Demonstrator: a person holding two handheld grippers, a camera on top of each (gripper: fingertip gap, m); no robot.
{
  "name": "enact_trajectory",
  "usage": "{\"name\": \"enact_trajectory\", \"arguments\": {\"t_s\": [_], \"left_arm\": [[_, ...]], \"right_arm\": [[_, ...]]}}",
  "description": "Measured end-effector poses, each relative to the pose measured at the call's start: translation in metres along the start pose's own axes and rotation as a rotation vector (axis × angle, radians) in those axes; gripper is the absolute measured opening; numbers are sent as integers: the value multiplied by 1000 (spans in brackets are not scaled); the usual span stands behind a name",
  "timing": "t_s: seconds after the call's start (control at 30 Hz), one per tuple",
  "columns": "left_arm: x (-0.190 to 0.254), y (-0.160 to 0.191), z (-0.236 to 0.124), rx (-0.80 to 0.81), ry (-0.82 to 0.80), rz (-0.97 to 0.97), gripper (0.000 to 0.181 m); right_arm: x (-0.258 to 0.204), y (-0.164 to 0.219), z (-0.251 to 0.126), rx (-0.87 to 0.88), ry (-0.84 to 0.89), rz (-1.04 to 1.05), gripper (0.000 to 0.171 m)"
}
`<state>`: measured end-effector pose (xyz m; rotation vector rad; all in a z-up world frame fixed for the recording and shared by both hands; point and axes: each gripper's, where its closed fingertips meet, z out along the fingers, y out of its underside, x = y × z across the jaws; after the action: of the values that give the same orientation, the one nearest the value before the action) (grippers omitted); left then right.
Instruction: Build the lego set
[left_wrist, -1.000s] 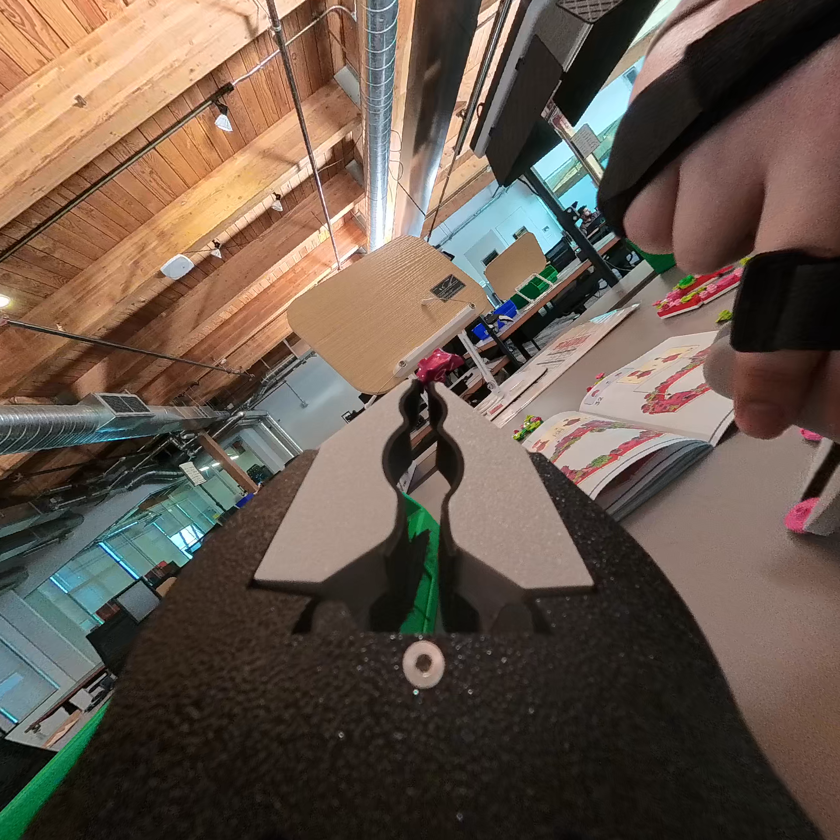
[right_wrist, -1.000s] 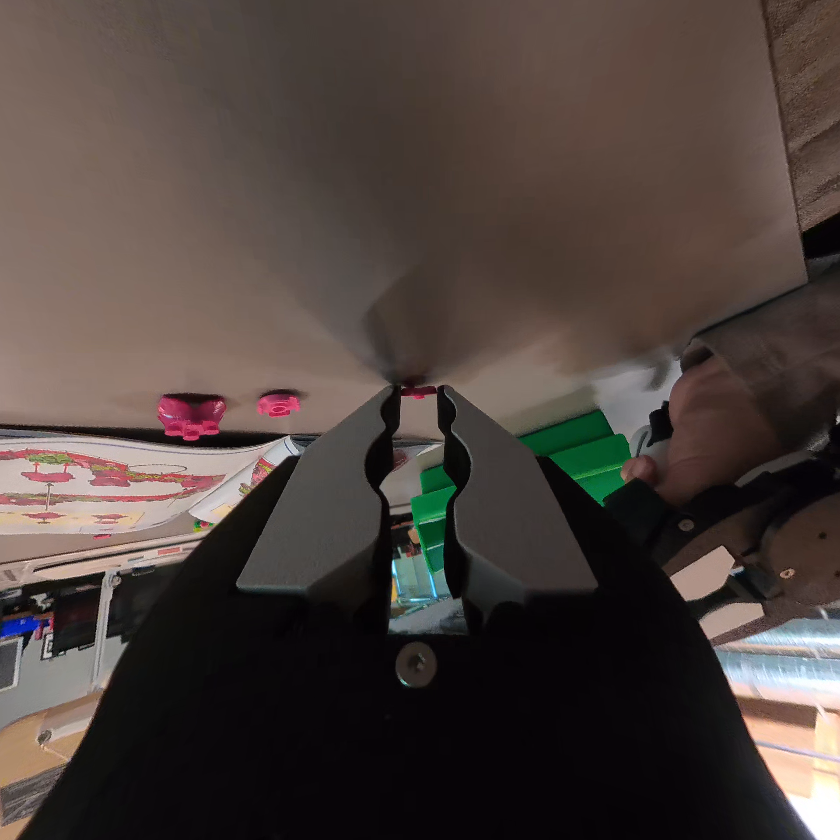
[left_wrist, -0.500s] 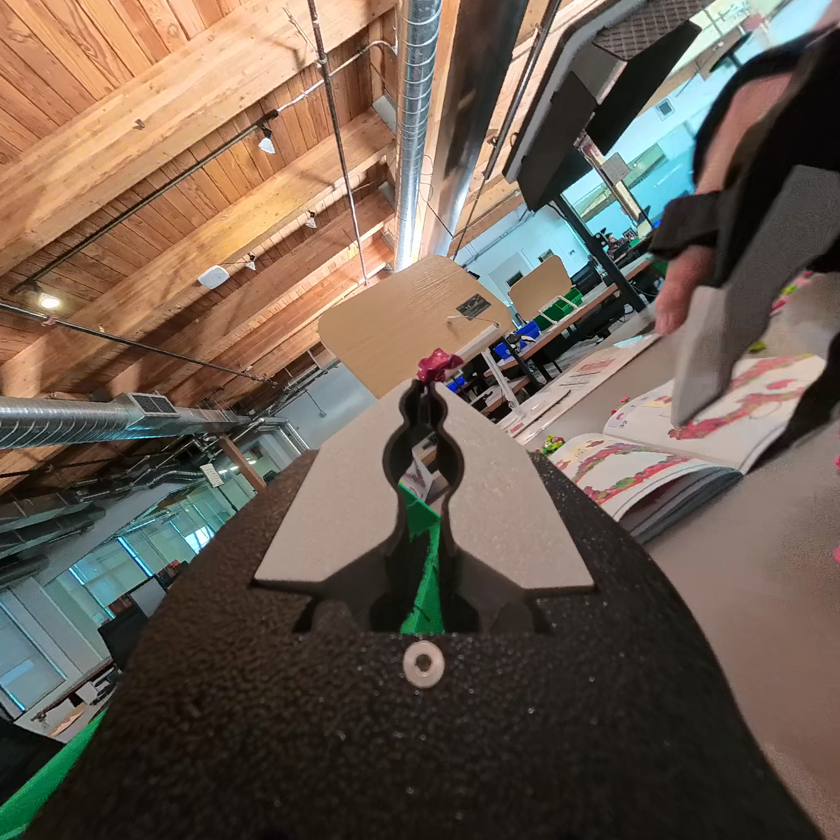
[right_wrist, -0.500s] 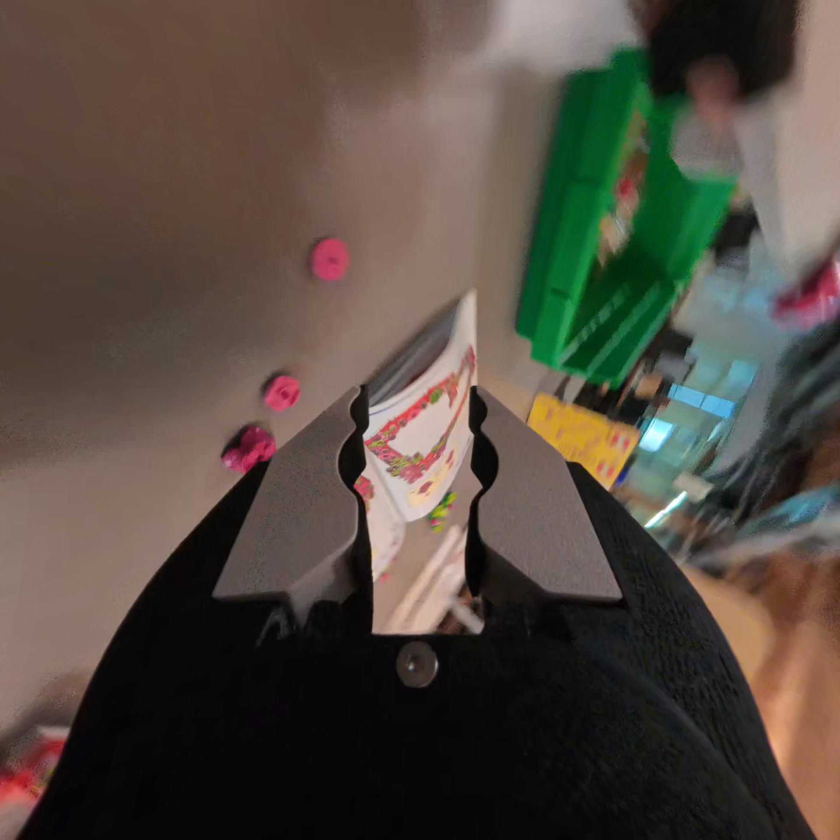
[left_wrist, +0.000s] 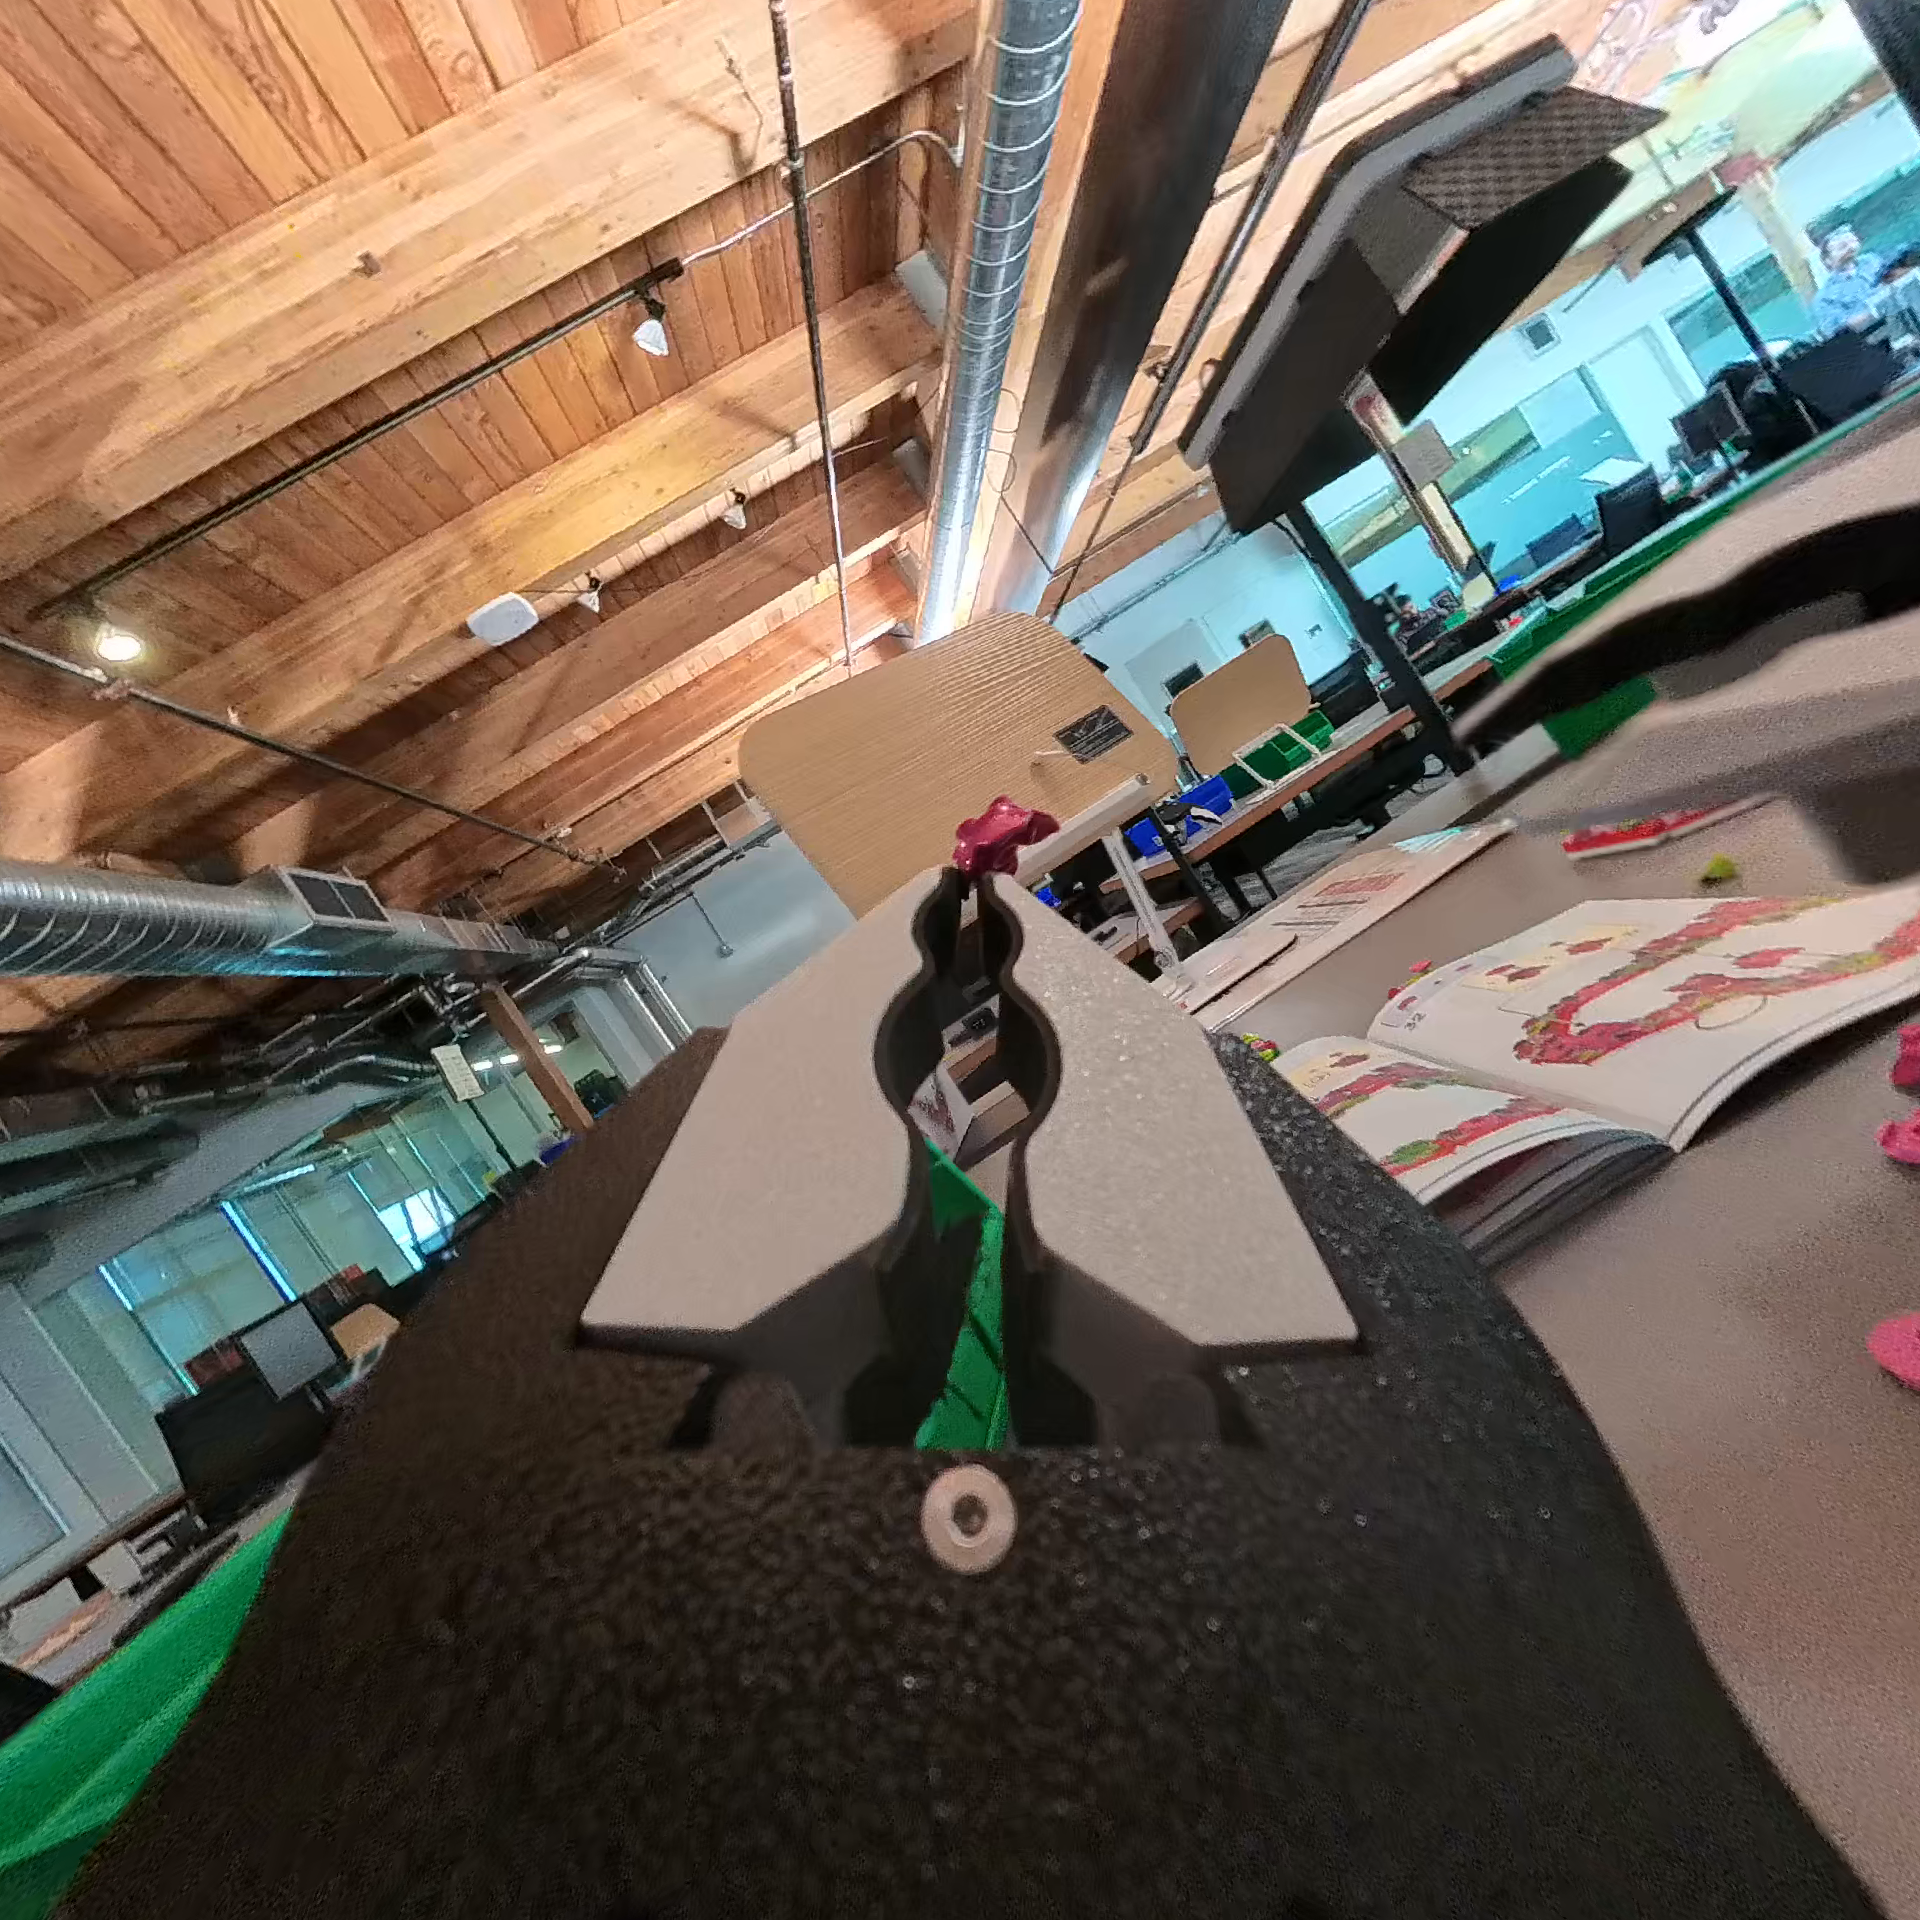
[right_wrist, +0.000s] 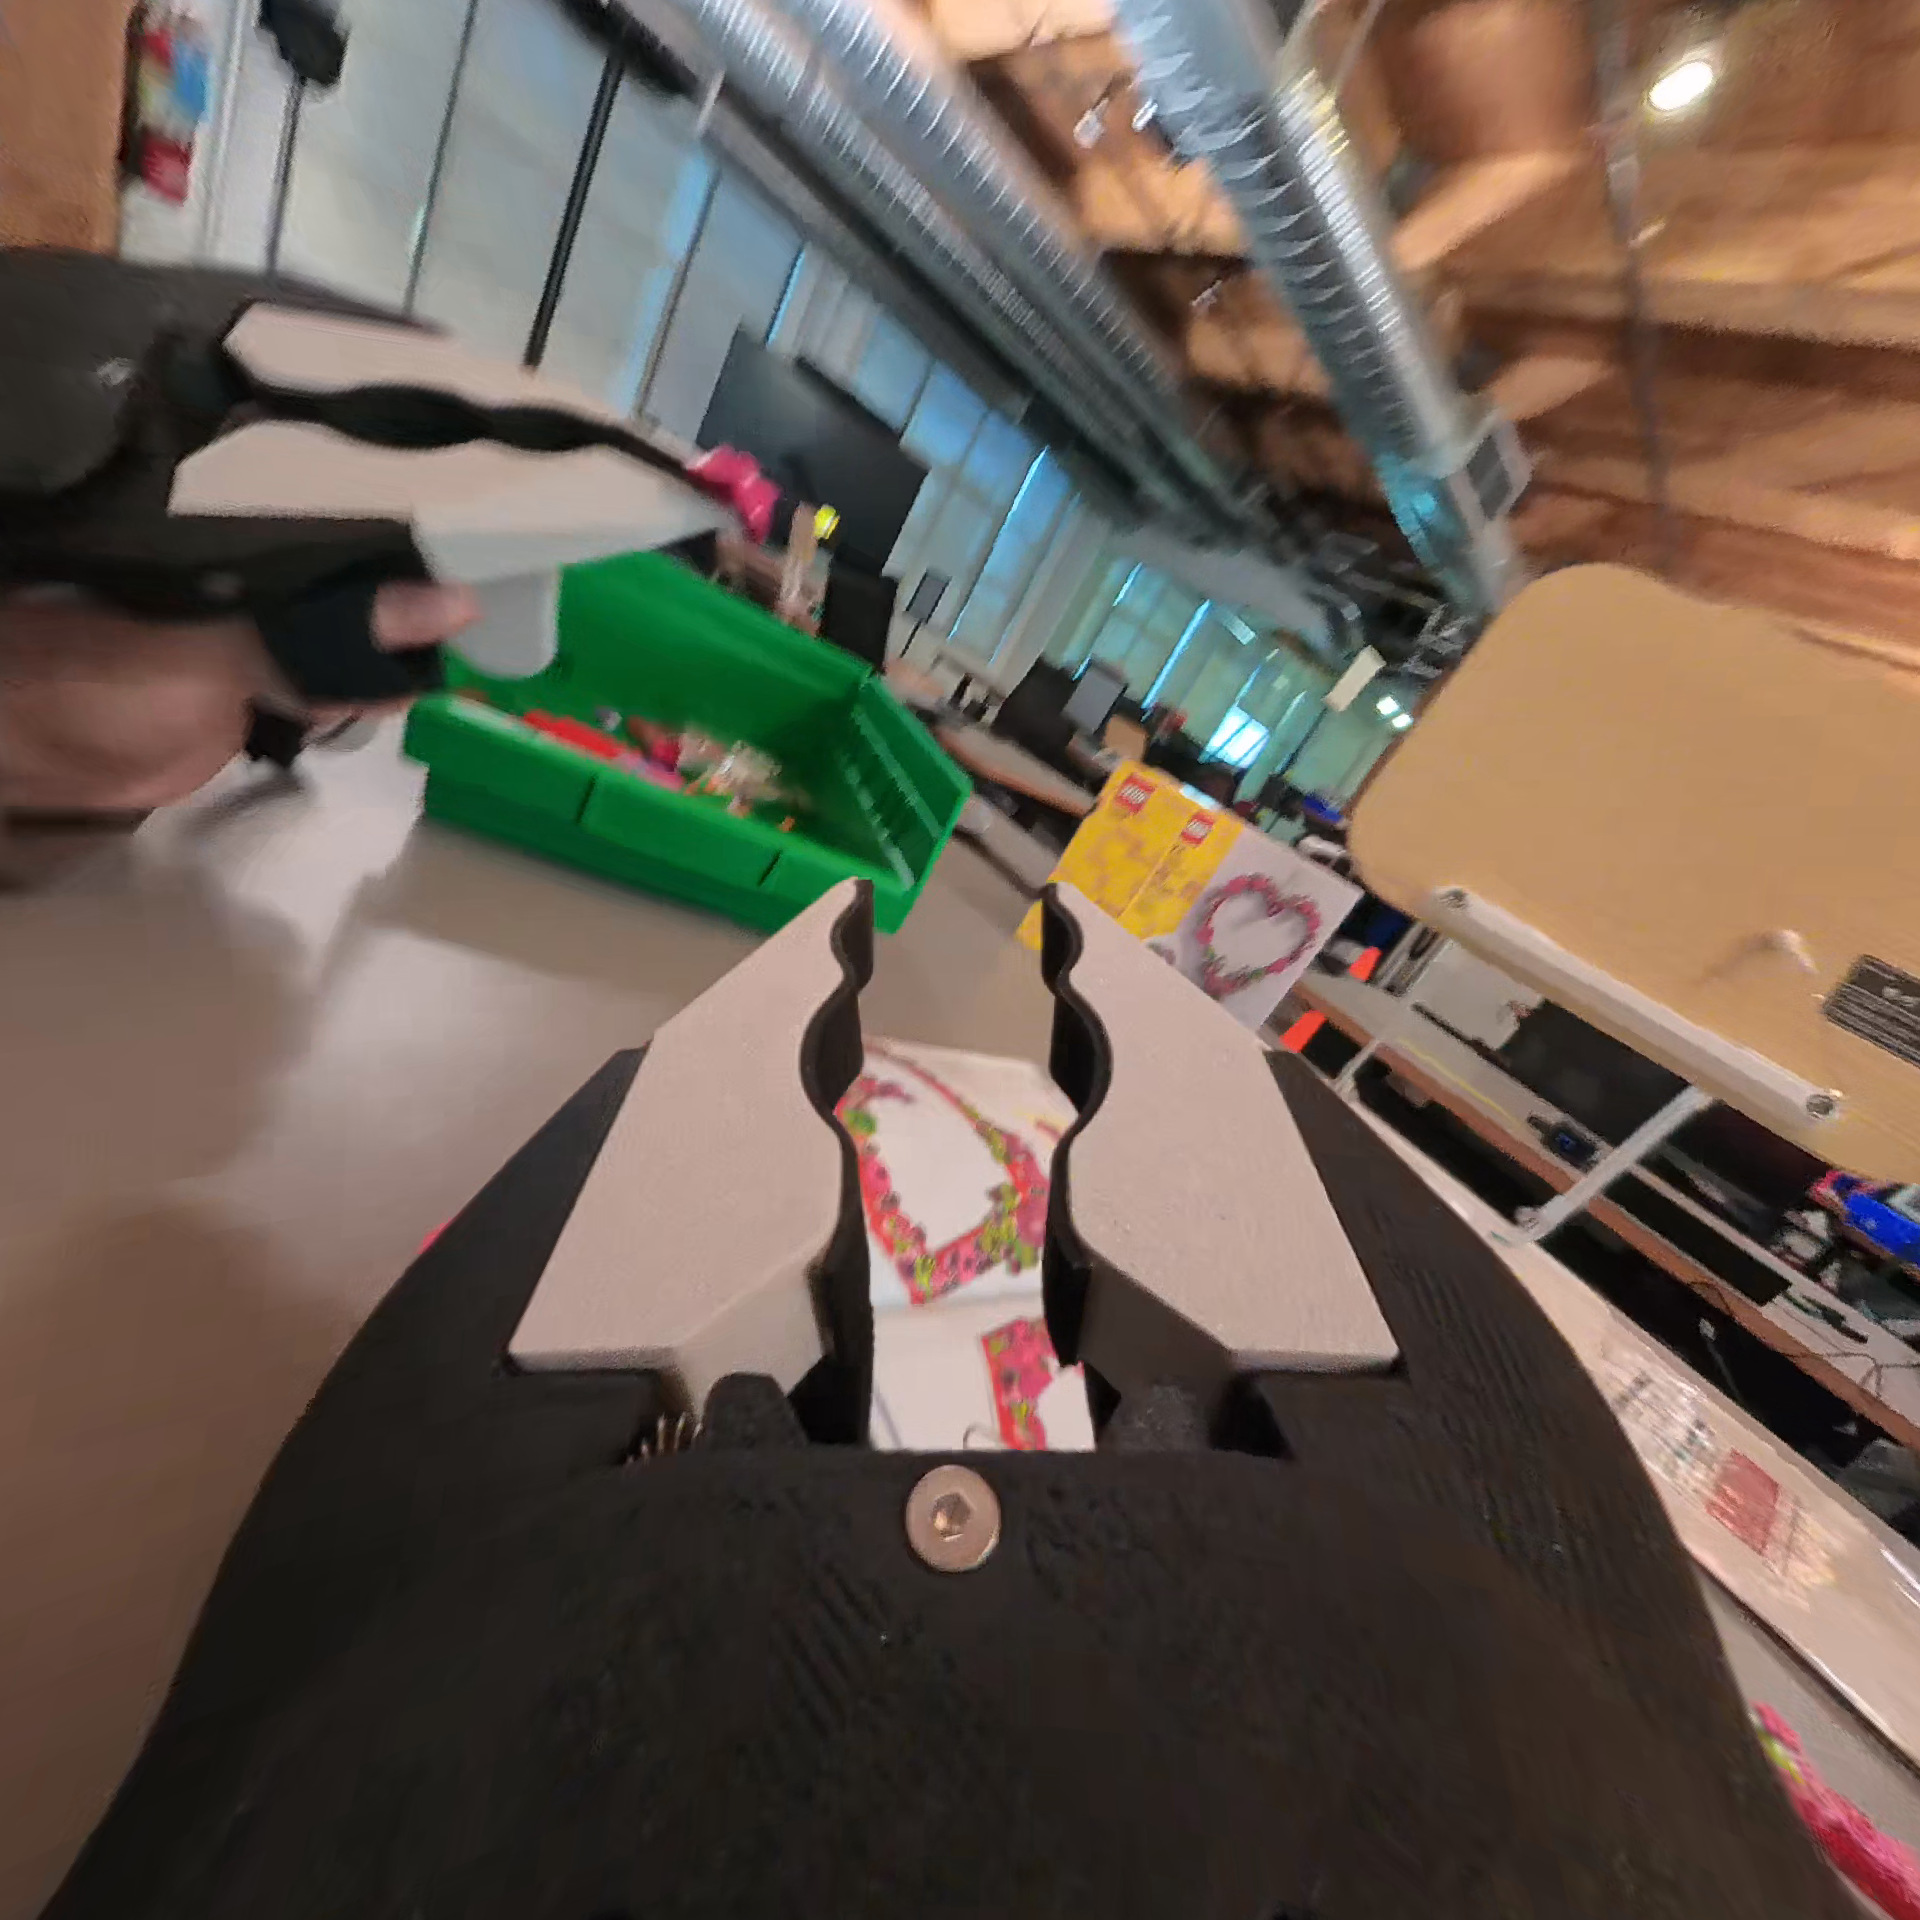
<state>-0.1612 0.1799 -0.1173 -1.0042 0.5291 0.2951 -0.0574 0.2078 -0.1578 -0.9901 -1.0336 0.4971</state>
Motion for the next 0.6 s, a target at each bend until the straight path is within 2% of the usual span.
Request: {"name": "enact_trajectory", "arguments": {"t_s": [0.03, 0.2, 0.4, 0.6], "left_arm": [[4, -1, 0, 1, 11, 21, 0], [25, -3, 2, 10, 74, 116, 0], [34, -3, 2, 9, 100, 167, 0], [25, 1, 2, -6, 74, 137, 0]], "right_arm": [[6, -3, 3, 37, 34, 9, 30], [23, -28, 15, 199, 107, -5, 27], [0, -16, 24, 185, -6, 1, 24], [6, -17, 16, 184, 21, -17, 21]]}}
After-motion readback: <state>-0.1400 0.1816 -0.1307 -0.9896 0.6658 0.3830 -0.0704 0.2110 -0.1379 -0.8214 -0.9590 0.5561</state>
